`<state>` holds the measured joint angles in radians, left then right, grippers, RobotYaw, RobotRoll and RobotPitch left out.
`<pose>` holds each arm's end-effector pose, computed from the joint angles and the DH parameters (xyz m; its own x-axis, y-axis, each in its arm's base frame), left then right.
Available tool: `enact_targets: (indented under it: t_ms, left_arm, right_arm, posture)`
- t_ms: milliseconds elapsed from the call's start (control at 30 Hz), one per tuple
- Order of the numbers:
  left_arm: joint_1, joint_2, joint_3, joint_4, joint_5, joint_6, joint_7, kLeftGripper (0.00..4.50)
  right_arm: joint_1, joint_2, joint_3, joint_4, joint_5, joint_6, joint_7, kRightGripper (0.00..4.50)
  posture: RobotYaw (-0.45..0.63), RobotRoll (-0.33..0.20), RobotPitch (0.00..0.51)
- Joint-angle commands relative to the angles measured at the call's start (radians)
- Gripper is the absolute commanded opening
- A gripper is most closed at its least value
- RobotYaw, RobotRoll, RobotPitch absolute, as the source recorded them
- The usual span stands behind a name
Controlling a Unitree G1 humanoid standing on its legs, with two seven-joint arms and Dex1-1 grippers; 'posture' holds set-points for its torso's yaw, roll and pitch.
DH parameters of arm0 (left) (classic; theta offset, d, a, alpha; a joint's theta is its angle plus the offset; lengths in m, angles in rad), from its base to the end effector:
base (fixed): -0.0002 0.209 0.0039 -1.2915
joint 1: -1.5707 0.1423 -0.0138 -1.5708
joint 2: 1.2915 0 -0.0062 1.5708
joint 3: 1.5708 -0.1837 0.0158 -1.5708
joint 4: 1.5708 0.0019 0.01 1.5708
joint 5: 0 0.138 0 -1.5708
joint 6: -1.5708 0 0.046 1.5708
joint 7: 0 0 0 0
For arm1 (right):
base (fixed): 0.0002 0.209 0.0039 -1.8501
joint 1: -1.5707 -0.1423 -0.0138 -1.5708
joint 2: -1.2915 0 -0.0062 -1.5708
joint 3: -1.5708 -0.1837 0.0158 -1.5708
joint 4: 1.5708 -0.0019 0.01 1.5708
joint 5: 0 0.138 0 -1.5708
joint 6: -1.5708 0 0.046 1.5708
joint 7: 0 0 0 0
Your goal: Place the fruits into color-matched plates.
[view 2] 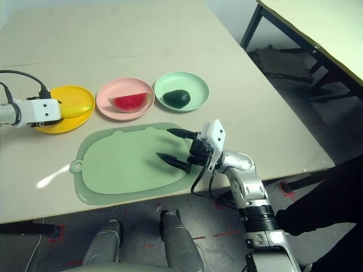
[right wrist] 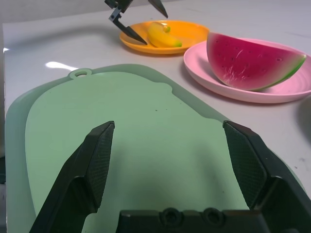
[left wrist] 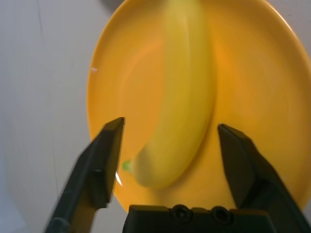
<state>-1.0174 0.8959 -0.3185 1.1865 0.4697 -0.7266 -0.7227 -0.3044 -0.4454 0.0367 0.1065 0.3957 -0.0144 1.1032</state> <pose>0.3132 0.3206 0.2096 0.7947 -0.3212 -0.5150 0.5496 0.0205 0.8352 0.2595 -0.2140 0.1104 0.3867 0.9216 0.0337 -0.9009 0.3853 -0.1998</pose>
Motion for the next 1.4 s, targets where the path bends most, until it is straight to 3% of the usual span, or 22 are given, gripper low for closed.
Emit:
enact_targets:
  t_ms: [33, 167, 300, 400, 633, 733, 900, 1033, 1167, 1400]
  left_arm:
    - [0.005, 0.017, -0.001, 0.01, 0.004, -0.001, -0.006, 4.46]
    - [-0.012, 0.016, 0.063, -0.013, -0.082, 0.01, -0.045, 4.46]
    - [0.032, -0.01, 0.233, -0.117, -0.322, 0.123, -0.136, 4.46]
    - [0.151, -0.02, 0.4, -0.337, -0.531, 0.321, -0.141, 4.46]
    - [0.486, -0.091, 0.722, -0.84, -0.789, 0.729, 0.118, 4.46]
    - [0.668, -0.148, 0.803, -1.02, -0.818, 0.831, 0.211, 4.46]
    - [1.016, -0.336, 0.89, -1.309, -0.846, 0.923, 0.355, 4.46]
    - [1.156, -0.433, 0.879, -1.394, -0.835, 0.927, 0.397, 4.46]
    - [1.192, -0.456, 0.872, -1.408, -0.824, 0.919, 0.413, 4.46]
    - [1.138, -0.422, 0.871, -1.365, -0.817, 0.91, 0.41, 4.46]
  right_arm:
    - [-0.016, 0.0, -0.004, 0.026, -0.001, -0.002, 0.002, 4.5]
    - [-0.053, 0.006, -0.031, 0.074, 0.001, -0.002, -0.028, 4.5]
    - [-0.1, 0.0, -0.08, 0.134, -0.031, -0.003, -0.129, 4.5]
    - [-0.152, -0.013, -0.127, 0.232, -0.08, 0.008, -0.263, 4.5]
    - [-0.3, -0.028, -0.232, 0.534, -0.11, -0.047, -0.451, 4.5]
    - [-0.332, -0.038, -0.252, 0.628, -0.119, -0.115, -0.465, 4.5]
    - [-0.286, -0.028, -0.301, 0.677, -0.095, -0.201, -0.467, 4.5]
    - [-0.253, -0.017, -0.33, 0.688, -0.08, -0.239, -0.466, 4.5]
    - [-0.241, -0.012, -0.349, 0.706, -0.066, -0.269, -0.459, 4.5]
    - [-0.251, -0.014, -0.358, 0.71, -0.067, -0.32, -0.443, 4.5]
  posture:
    - [-0.02, 0.0, 0.208]
    - [-0.02, 0.0, 0.208]
    - [-0.02, 0.0, 0.208]
    - [-0.01, 0.0, 0.212]
    - [0.06, 0.0, 0.218]
    - [0.07, 0.0, 0.224]
    - [0.1, 0.0, 0.24]
    - [0.11, 0.0, 0.244]
    - [0.11, 0.0, 0.254]
    - [0.1, 0.0, 0.243]
